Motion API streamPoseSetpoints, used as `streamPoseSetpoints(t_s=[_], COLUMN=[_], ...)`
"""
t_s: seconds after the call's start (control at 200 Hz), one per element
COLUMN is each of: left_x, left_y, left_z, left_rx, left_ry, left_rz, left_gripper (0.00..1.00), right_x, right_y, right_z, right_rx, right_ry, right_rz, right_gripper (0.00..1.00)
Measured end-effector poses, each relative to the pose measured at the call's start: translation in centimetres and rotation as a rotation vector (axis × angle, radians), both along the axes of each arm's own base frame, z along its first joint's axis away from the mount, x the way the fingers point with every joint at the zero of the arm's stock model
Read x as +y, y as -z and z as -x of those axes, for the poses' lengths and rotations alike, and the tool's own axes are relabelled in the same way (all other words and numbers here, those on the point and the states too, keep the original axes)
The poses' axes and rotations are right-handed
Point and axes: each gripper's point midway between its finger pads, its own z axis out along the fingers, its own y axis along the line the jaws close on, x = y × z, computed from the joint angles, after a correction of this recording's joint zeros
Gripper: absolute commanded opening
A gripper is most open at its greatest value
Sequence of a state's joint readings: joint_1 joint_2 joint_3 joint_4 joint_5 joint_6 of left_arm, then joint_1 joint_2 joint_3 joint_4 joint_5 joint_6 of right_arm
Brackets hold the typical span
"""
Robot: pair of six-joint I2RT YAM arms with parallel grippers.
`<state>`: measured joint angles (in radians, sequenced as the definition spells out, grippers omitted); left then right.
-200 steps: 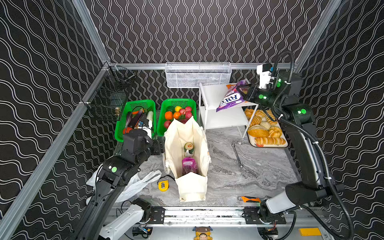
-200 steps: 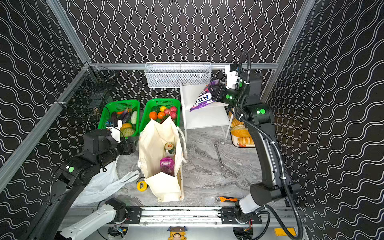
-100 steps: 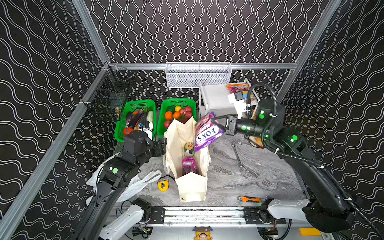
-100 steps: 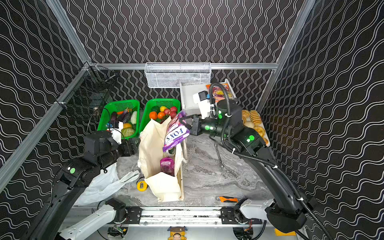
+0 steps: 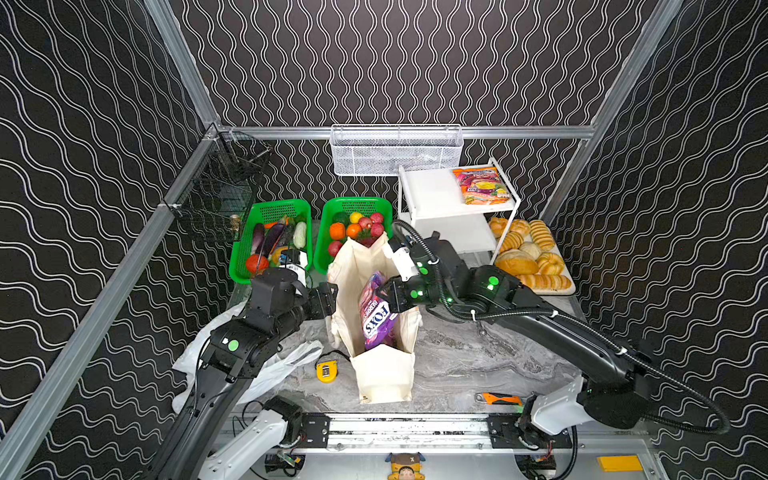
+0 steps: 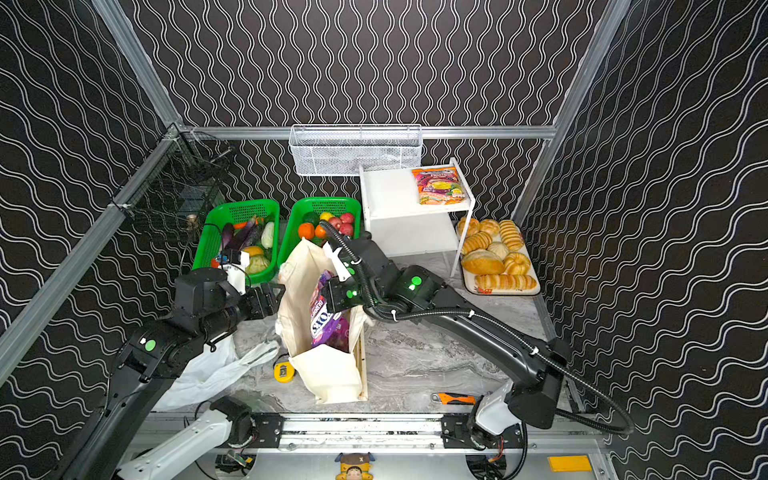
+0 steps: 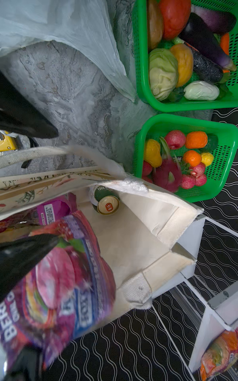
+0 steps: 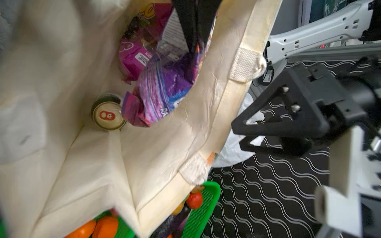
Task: Place the mixed food into the grocery bags and tie them
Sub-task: 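Carry the Fox's candy bag into the tote and release it with the right gripper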
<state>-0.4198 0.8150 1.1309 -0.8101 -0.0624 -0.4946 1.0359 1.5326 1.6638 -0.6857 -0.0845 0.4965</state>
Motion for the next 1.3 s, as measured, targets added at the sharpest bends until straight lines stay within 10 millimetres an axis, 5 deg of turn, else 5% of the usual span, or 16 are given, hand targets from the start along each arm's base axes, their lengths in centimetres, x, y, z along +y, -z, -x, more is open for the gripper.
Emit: streamPoseSetpoints(t_s=[0.33,0.531,0.631,0.771,1.066,1.206,1.301], left_x=[-0.2,-0.5,-0.6,-0.7,-0.7,-0.3,0.2], left_y=[0.0,0.7,0.9,1.1,1.9,1.9,1.9], left_z=[-0.1,-0.1,-0.3,-0.4,-0.7,-0.5,-0.4], left_rx=[0.012,0.037,0.043,0.051,0.080,0.082,0.087], left_ry=[0.007,0.005,0.007,0.009,0.005,-0.007,-0.024], left_rz=[0.007,0.019,0.017,0.015,-0.003,-0.016,-0.034], left_gripper=[0.77,0.77,0.77,0.78,0.81,0.84,0.85], right_x=[2.6,2.4,1.4,-0.1,-5.3,-9.3,-9.9], right_y=[2.7,4.3,5.1,4.8,-2.7,-1.5,0.2], right_z=[2.1,2.9,3.2,2.8,0.8,-1.9,-2.9], right_rx=[0.136,0.214,0.231,0.209,-0.014,-0.010,0.038], right_ry=[-0.029,-0.009,0.013,0.066,0.206,0.339,0.363], right_rz=[0.017,0.028,0.049,0.087,0.003,0.016,0.035], right_gripper=[0.01,0.09,0.33,0.46,0.62,0.67,0.68])
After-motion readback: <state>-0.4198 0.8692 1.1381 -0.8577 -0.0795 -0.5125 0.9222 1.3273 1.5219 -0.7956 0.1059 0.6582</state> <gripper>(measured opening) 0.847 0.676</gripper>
